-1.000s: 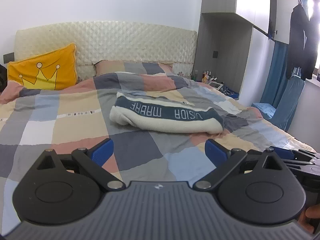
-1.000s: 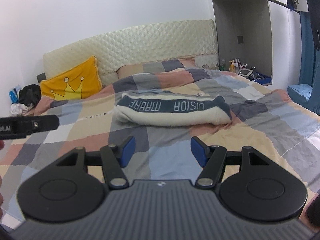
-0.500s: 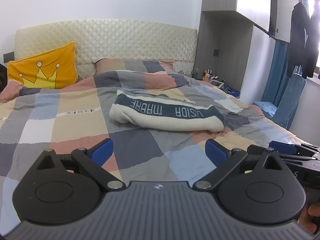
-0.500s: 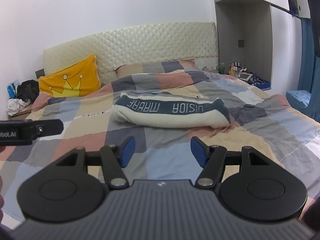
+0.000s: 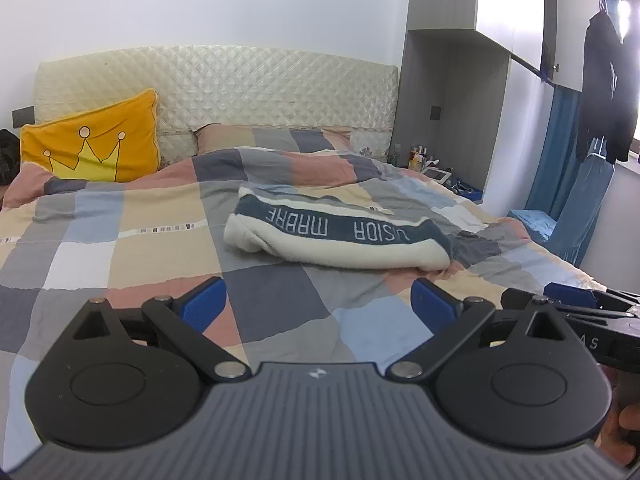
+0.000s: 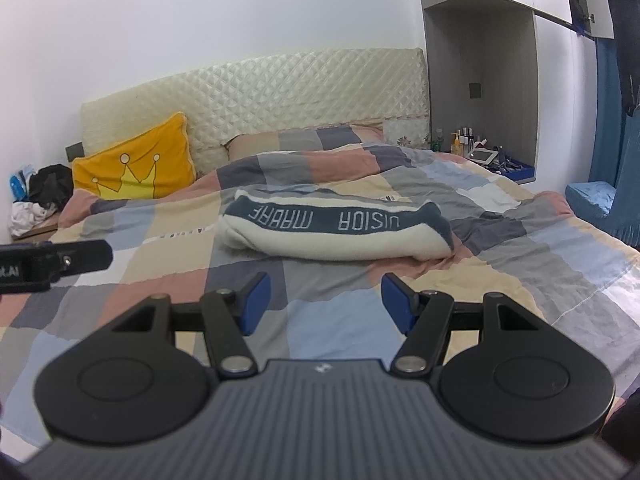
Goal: Fold large clothes
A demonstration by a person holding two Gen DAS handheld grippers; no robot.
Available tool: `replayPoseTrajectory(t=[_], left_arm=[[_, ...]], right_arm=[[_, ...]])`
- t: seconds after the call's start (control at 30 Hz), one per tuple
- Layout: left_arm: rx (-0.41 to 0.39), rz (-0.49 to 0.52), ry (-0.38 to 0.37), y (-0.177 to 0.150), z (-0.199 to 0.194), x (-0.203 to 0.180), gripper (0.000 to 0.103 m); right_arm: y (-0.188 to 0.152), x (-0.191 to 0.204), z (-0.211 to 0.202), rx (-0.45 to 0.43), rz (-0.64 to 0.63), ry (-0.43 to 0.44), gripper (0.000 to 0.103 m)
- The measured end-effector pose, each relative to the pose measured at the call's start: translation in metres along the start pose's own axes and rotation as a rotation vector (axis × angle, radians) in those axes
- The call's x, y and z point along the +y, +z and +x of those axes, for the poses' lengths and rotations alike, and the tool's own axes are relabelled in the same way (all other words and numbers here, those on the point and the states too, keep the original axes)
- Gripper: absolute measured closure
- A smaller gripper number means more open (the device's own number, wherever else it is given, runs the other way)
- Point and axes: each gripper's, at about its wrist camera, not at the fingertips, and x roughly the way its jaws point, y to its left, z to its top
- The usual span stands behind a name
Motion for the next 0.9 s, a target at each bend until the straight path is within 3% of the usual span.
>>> replayPoseTrajectory(t=[0.4, 0.53, 0.57, 0.67, 0.9], left_arm=[[-0.004, -0.001, 0.008, 0.0, -0.003, -0.003, 0.002], [-0.007, 0.006, 0.012, 0.0, -0.005, -0.005, 0.002], [-0.007, 0.006, 0.017, 0.0, -0.006, -0.005, 0.002], [-0.005, -0.004, 0.011, 0.0, -0.006, -0.004, 0.002], [-0.014, -0.006, 0.005, -0.001, -0.008, -0.005, 0.002]], right_arm=[[0.004, 0.001, -0.002, -0.003, -0.01, -0.01, 0.038], [0.004, 0.002, -0.005, -0.023, -0.02, -0.021, 0.025], [0.005, 0.002, -0.006, -0.03, -0.028, -0.026, 0.017], [0.007, 0.001, -0.009, -0.047, -0.033, -0.044, 0.006], [0.008, -0.002, -0.012, -0.052, -0.022, -0.06, 0.005]])
